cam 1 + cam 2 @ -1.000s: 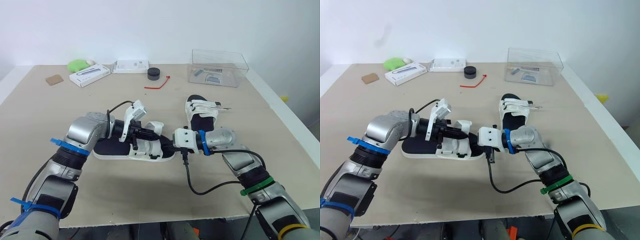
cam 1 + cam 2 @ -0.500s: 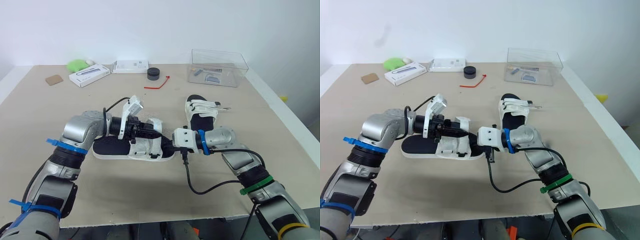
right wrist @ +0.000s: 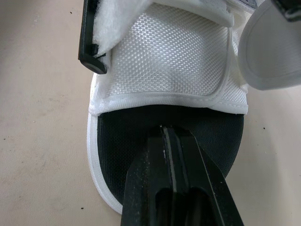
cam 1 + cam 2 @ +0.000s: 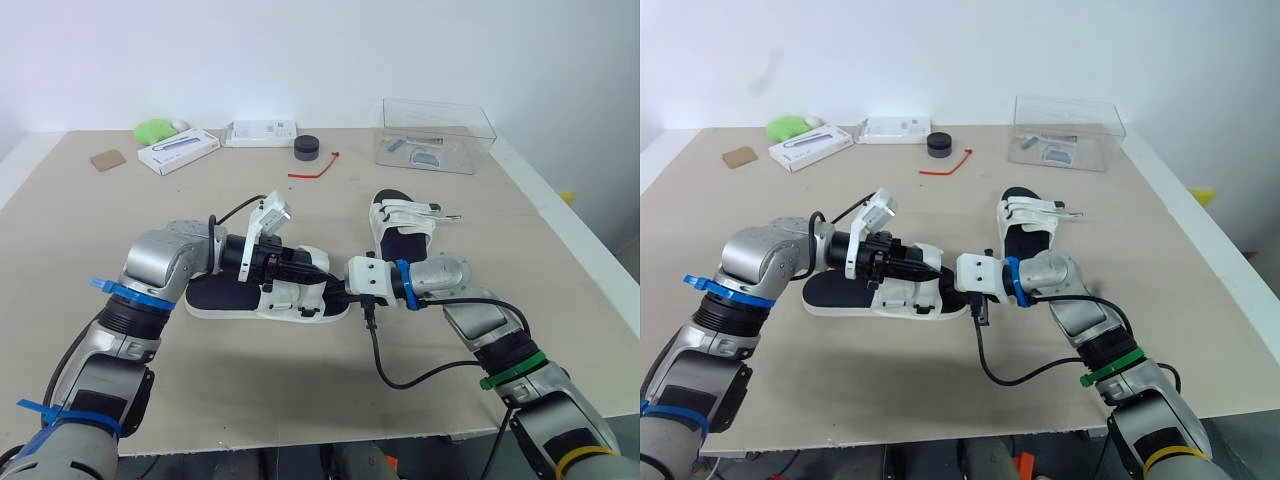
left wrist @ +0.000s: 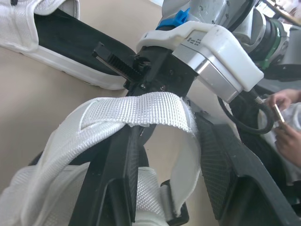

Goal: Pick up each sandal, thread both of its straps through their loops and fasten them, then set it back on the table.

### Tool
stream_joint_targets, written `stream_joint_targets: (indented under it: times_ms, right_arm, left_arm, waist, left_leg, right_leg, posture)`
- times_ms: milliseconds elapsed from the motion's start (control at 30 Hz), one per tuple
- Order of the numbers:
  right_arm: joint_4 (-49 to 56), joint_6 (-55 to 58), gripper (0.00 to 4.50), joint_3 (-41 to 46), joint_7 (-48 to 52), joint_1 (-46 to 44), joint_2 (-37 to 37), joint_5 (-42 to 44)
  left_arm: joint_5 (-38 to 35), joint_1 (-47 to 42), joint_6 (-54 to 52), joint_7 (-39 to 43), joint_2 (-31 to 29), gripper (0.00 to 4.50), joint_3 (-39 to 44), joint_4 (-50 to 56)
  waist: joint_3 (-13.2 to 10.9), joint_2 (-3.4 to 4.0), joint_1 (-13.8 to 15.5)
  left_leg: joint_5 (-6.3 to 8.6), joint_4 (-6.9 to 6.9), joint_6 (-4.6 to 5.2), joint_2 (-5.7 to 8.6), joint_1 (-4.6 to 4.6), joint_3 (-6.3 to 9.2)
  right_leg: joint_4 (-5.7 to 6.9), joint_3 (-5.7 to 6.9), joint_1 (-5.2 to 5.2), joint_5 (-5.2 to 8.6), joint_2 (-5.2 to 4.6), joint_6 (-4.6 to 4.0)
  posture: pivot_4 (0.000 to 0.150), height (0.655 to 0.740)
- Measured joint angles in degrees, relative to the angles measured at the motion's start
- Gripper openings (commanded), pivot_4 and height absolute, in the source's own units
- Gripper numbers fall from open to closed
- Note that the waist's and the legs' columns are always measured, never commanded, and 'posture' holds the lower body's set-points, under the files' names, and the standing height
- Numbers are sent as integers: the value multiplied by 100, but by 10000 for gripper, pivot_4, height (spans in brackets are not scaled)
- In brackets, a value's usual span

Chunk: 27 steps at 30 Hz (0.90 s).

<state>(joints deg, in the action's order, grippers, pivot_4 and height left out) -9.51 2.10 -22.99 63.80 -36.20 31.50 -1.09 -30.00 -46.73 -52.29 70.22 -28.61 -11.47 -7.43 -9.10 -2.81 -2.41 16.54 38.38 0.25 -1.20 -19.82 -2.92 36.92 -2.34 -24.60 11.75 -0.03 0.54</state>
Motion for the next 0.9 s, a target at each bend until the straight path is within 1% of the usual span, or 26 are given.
stream_joint_targets:
  times_ms: [33, 67, 100, 133, 167, 567, 733, 767, 833, 900]
  right_arm:
    - [0, 0, 0, 0, 1, 0, 0, 0]
    - [0, 0, 0, 0, 1, 0, 0, 0]
    - [0, 0, 0, 0, 2, 0, 0, 0]
    - [0, 0, 0, 0, 2, 0, 0, 0]
    - [0, 0, 0, 1, 2, -1, 0, 0]
    - [0, 0, 0, -1, 2, -2, 1, 0]
    - [0, -15, 0, -7, -2, -4, 1, -23]
    - [0, -16, 0, -9, -3, -4, 1, -23]
    - [1, -17, 0, -10, -2, -1, 1, -23]
    - [10, -17, 0, -7, -2, 7, 5, -23]
  left_arm:
    - [2, 0, -9, -3, -6, 31293, 1, -25]
    - [7, 0, -7, -3, -13, 34811, 0, -44]
    - [14, 1, -5, -3, -22, 39594, 0, -50]
    - [25, 1, 5, -1, -36, 43312, 0, -50]
    - [34, 2, 16, 2, -48, 44495, -2, -51]
    - [69, 184, 112, 60, -126, 44495, -110, 89]
    - [91, 180, 134, -7, 17, 44495, -165, 94]
    - [107, 168, 172, -19, 43, 42175, -171, 32]
    - [160, 129, 240, -27, 47, 35611, -175, -81]
    - [249, 79, 303, -32, 51, 26563, -177, -179]
  waist:
    - [0, 0, -1]
    - [0, 0, -2]
    - [0, 0, -2]
    - [0, 0, -2]
    - [0, 0, -3]
    - [0, 0, -3]
    - [0, 0, -3]
    - [0, 0, -3]
    - [0, 0, -3]
    - [0, 0, -3]
  left_leg:
    - [0, 0, 0, 0, 0, 0]
    - [0, 0, 0, 0, 0, 0]
    - [0, 0, 0, 0, 0, 0]
    - [0, 0, 0, 0, 0, 0]
    - [0, 0, 0, 0, 0, 0]
    - [0, 0, 0, 0, -1, 0]
    - [0, 1, 0, 1, -1, 0]
    - [0, 1, 0, 1, -1, 0]
    - [0, 1, 0, 1, -1, 0]
    - [0, 1, 0, 1, -1, 0]
  right_leg:
    - [0, 0, 0, 0, 0, 0]
    - [0, 0, 0, 0, 0, 0]
    - [0, -1, 0, 0, 0, 0]
    - [0, -1, 0, 0, 0, 0]
    - [0, -1, 0, 0, -1, 0]
    - [0, -1, 0, 1, -3, -1]
    - [0, -1, 0, 2, -2, -4]
    - [0, -1, 0, 2, -2, -4]
    - [0, -1, 0, 2, -1, -4]
    - [0, -1, 0, 2, -2, -4]
  posture:
    - [1500, 7400]
    - [1500, 7400]
    - [1500, 7400]
    - [1500, 7400]
    - [1500, 7400]
    - [1500, 7400]
    - [1500, 7400]
    - [1500, 7400]
    - [1500, 7400]
    - [1500, 7400]
